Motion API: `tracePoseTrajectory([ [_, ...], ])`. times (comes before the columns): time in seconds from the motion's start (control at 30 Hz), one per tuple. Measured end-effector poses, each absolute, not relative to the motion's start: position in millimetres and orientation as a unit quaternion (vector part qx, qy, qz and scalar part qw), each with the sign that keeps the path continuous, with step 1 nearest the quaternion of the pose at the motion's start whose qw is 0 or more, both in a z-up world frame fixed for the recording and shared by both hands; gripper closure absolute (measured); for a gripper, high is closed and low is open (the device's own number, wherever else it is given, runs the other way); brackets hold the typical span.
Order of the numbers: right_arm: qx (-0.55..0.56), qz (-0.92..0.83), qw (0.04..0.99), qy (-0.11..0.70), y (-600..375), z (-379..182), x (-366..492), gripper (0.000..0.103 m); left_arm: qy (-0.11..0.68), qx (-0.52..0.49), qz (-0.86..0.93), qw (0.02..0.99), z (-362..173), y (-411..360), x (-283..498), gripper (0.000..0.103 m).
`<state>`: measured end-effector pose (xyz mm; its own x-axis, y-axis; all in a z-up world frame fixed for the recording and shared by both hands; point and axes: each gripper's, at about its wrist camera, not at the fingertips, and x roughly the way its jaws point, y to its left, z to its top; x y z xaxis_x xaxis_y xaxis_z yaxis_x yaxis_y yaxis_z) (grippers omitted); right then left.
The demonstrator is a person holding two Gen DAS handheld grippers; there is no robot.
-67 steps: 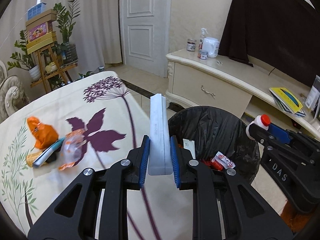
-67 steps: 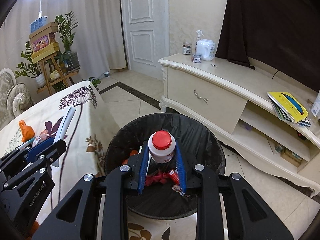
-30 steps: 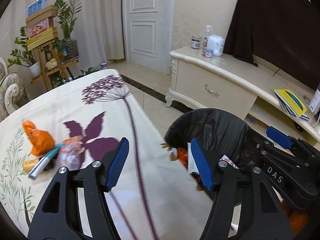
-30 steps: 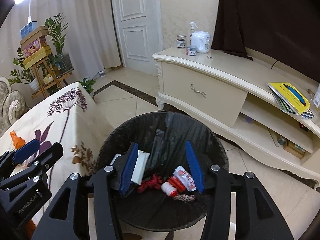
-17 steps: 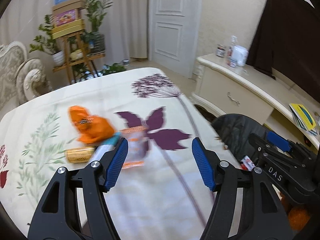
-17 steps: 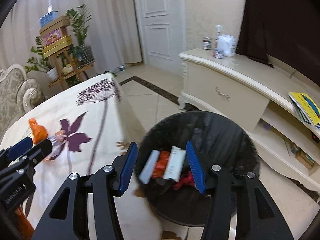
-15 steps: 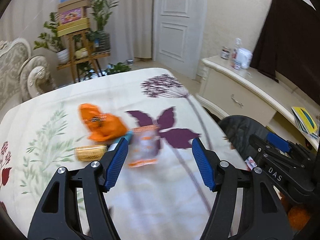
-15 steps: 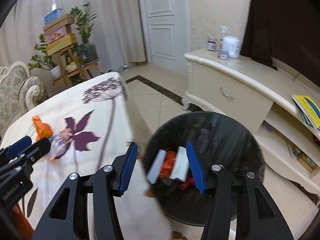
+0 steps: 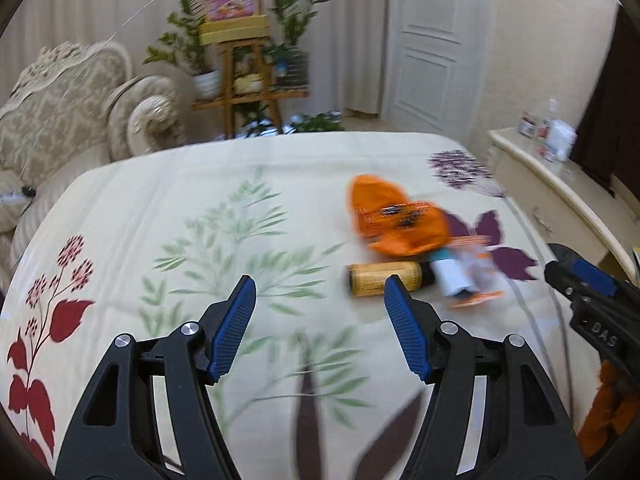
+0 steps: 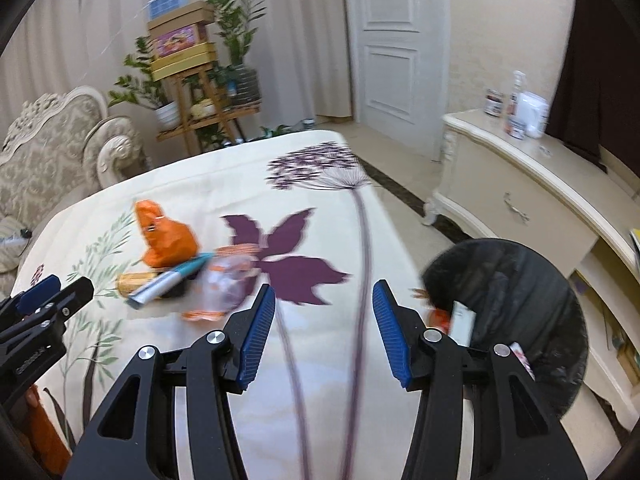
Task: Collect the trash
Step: 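Move both open tools back over the bed, then grasp the clear orange-printed wrapper with the right tool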
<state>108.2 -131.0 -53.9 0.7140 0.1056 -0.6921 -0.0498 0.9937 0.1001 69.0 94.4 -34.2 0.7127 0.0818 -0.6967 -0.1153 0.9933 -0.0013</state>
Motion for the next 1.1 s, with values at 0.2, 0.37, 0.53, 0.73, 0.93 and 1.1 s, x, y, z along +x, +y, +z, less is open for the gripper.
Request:
tracePoseTrajectory([
  [0.2, 0.024, 0.073, 0.919, 0.386, -96.1, -57.9, 119.7, 0.052, 0.384, -0.034, 0.078, 0.919, -42.2, 125.8, 64.8, 0.038],
  [0.37, 0.014, 0.086, 0.914, 0.396, -75.7, -64.3, 127.8, 0.052, 0.387, -0.041, 0.083, 0.918, -47.1, 137.1, 65.4, 0.038],
  [0.53, 0.006, 0.084, 0.908, 0.41, -62.2, -71.5, 140.5, 0.052, 0.39, -0.048, 0.079, 0.916, -49.8, 143.4, 68.0, 0.037],
  [0.73, 0.004, 0.081, 0.9, 0.429, -57.7, -80.9, 148.9, 0.053, 0.393, -0.05, 0.068, 0.916, -52.8, 141.4, 75.8, 0.037],
  [0.93, 0.002, 0.085, 0.899, 0.43, -61.9, -82.1, 146.8, 0.067, 0.394, -0.05, 0.055, 0.916, -53.9, 134.8, 84.3, 0.03],
  [1.1, -0.007, 0.079, 0.903, 0.421, -69.8, -77.8, 140.0, 0.069, 0.39, -0.035, 0.047, 0.919, -54.0, 125.8, 91.8, 0.027],
])
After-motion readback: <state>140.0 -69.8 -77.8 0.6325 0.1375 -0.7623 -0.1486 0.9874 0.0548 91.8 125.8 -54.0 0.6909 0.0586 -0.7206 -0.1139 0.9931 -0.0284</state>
